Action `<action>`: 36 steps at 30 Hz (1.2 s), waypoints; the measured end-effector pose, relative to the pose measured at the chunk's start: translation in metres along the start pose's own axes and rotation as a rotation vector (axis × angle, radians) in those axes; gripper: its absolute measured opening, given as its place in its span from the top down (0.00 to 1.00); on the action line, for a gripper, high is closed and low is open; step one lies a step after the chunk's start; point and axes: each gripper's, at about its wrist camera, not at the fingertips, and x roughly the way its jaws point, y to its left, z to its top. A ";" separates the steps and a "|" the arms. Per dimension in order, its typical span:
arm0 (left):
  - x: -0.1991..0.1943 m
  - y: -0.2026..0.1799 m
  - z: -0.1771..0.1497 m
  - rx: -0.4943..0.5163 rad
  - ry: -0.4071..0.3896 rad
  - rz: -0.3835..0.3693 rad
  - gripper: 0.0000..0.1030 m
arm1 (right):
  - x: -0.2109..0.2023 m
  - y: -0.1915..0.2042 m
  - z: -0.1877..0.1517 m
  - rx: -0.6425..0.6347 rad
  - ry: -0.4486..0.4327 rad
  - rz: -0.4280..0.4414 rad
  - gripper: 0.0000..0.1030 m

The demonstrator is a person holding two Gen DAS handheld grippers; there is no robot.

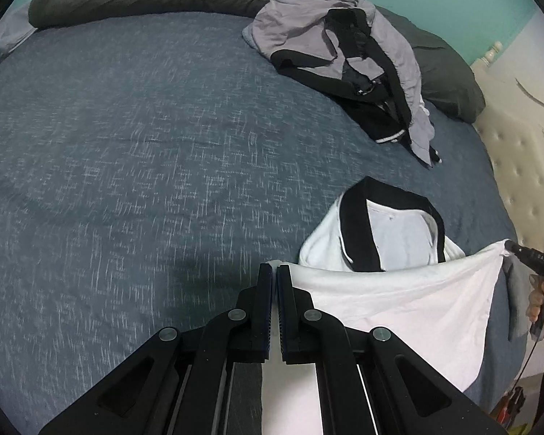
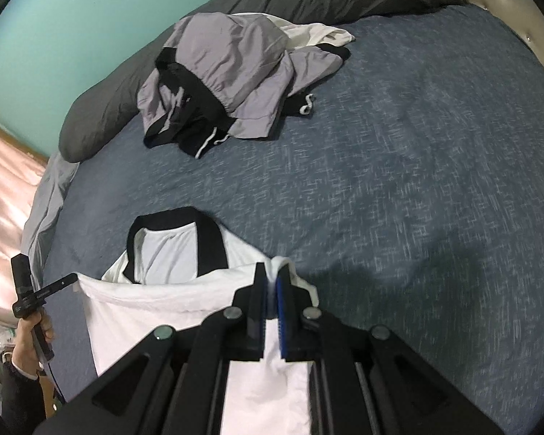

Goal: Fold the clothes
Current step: 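Lower the hem with both tools onto the shirt just below the black collar, then open both tools off the hem and withdraw them from the folded polo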

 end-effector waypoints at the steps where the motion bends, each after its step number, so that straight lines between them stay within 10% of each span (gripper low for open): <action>1: 0.003 0.001 0.003 -0.002 0.001 -0.002 0.97 | 0.003 -0.001 0.002 0.002 -0.001 -0.002 0.96; 36: 0.074 0.043 0.058 -0.133 -0.006 -0.059 0.93 | 0.089 -0.034 0.044 0.125 -0.068 -0.040 0.95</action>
